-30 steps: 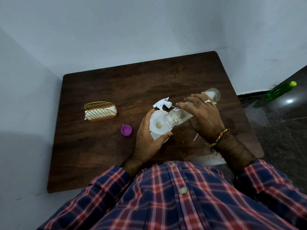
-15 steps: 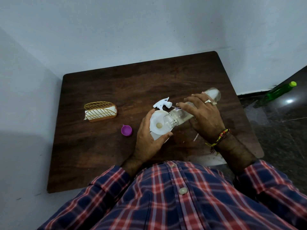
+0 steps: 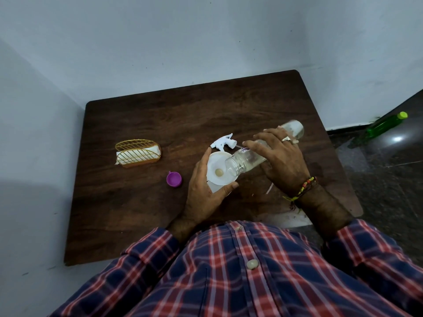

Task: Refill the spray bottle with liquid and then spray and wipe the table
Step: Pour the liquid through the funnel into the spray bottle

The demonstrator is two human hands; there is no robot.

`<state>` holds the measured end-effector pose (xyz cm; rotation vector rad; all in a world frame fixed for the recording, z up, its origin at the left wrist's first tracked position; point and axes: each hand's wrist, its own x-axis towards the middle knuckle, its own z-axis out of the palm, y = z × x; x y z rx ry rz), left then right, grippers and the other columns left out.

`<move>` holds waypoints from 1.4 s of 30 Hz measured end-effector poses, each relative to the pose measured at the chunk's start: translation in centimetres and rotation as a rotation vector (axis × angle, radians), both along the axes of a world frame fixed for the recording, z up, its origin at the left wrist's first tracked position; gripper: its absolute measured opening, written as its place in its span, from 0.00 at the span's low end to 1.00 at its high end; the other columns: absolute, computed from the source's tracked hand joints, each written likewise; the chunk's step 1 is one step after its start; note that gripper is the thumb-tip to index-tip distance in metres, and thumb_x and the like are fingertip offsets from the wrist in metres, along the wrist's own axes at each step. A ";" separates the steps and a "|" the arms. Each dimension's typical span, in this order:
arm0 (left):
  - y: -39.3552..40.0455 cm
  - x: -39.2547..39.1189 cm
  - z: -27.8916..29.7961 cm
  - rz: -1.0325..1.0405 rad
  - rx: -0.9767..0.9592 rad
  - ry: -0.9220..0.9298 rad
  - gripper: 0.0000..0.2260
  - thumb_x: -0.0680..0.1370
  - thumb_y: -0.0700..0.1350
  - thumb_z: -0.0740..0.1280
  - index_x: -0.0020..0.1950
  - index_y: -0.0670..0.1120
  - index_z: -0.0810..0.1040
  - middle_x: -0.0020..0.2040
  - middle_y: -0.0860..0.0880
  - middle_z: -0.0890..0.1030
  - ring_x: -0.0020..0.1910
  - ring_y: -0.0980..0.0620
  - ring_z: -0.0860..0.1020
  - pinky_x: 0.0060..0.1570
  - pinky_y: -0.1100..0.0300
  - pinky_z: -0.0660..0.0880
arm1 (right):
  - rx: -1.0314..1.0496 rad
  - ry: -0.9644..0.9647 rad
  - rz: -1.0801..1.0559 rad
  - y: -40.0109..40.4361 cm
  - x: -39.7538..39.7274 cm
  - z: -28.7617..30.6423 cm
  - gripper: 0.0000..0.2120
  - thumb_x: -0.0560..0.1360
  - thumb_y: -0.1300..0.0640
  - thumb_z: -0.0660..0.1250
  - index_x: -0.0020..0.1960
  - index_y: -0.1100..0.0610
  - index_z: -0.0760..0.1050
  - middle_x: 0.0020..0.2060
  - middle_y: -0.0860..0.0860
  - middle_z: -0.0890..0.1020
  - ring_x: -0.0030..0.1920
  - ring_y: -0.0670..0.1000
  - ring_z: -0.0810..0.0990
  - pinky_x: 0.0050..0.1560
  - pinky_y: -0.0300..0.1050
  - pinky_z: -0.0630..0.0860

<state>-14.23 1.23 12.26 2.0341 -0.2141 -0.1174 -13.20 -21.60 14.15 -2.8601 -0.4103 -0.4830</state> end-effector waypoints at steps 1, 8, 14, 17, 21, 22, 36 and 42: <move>0.0 0.0 0.0 0.000 -0.002 0.004 0.45 0.67 0.55 0.76 0.77 0.43 0.59 0.66 0.68 0.64 0.66 0.76 0.62 0.62 0.79 0.61 | 0.001 -0.004 0.002 0.0 0.0 0.0 0.26 0.69 0.66 0.73 0.65 0.52 0.78 0.58 0.57 0.81 0.64 0.63 0.77 0.69 0.65 0.69; 0.0 0.0 -0.1 -0.010 -0.007 0.016 0.47 0.65 0.57 0.76 0.77 0.43 0.59 0.65 0.69 0.63 0.65 0.77 0.61 0.62 0.80 0.60 | -0.004 0.004 0.006 0.0 0.0 0.0 0.25 0.69 0.66 0.72 0.65 0.51 0.77 0.59 0.57 0.81 0.65 0.62 0.76 0.70 0.66 0.69; 0.1 0.1 -0.3 -0.002 -0.005 0.028 0.46 0.66 0.54 0.78 0.77 0.43 0.60 0.66 0.68 0.64 0.66 0.76 0.62 0.62 0.80 0.61 | -0.008 -0.008 0.015 0.0 0.0 0.2 0.23 0.71 0.64 0.67 0.64 0.53 0.79 0.59 0.57 0.81 0.64 0.62 0.76 0.69 0.66 0.69; 0.0 0.1 -0.2 -0.005 -0.005 0.027 0.45 0.67 0.56 0.76 0.77 0.44 0.59 0.65 0.68 0.63 0.66 0.77 0.61 0.61 0.81 0.60 | -0.022 0.006 0.012 -0.1 0.1 0.2 0.23 0.70 0.64 0.69 0.65 0.52 0.79 0.59 0.57 0.81 0.65 0.62 0.76 0.69 0.66 0.69; 0.0 0.0 -0.2 -0.010 -0.010 0.022 0.46 0.66 0.60 0.74 0.78 0.44 0.59 0.66 0.68 0.62 0.66 0.77 0.60 0.61 0.81 0.59 | -0.021 0.007 0.018 0.0 0.0 0.4 0.22 0.71 0.62 0.66 0.64 0.53 0.79 0.59 0.58 0.81 0.64 0.63 0.76 0.69 0.67 0.69; 0.0 0.0 -0.1 -0.010 -0.011 0.021 0.46 0.66 0.60 0.74 0.78 0.44 0.59 0.66 0.68 0.63 0.66 0.76 0.61 0.61 0.81 0.60 | -0.020 0.004 0.019 0.0 0.0 0.4 0.22 0.71 0.62 0.66 0.64 0.53 0.79 0.59 0.58 0.81 0.64 0.63 0.76 0.69 0.66 0.69; 0.0 -0.1 -0.3 -0.008 -0.008 0.026 0.44 0.68 0.55 0.76 0.77 0.45 0.59 0.67 0.69 0.64 0.67 0.73 0.63 0.66 0.74 0.63 | -0.042 -0.018 0.025 -0.1 0.1 0.1 0.23 0.71 0.63 0.71 0.65 0.52 0.78 0.59 0.57 0.81 0.65 0.61 0.76 0.72 0.64 0.66; -0.1 -0.1 -0.1 -0.015 -0.004 0.007 0.42 0.69 0.51 0.77 0.77 0.44 0.60 0.66 0.71 0.63 0.67 0.76 0.62 0.68 0.69 0.64 | -0.041 0.001 0.028 0.0 0.1 0.4 0.22 0.74 0.59 0.58 0.65 0.52 0.78 0.60 0.57 0.81 0.65 0.62 0.76 0.72 0.65 0.67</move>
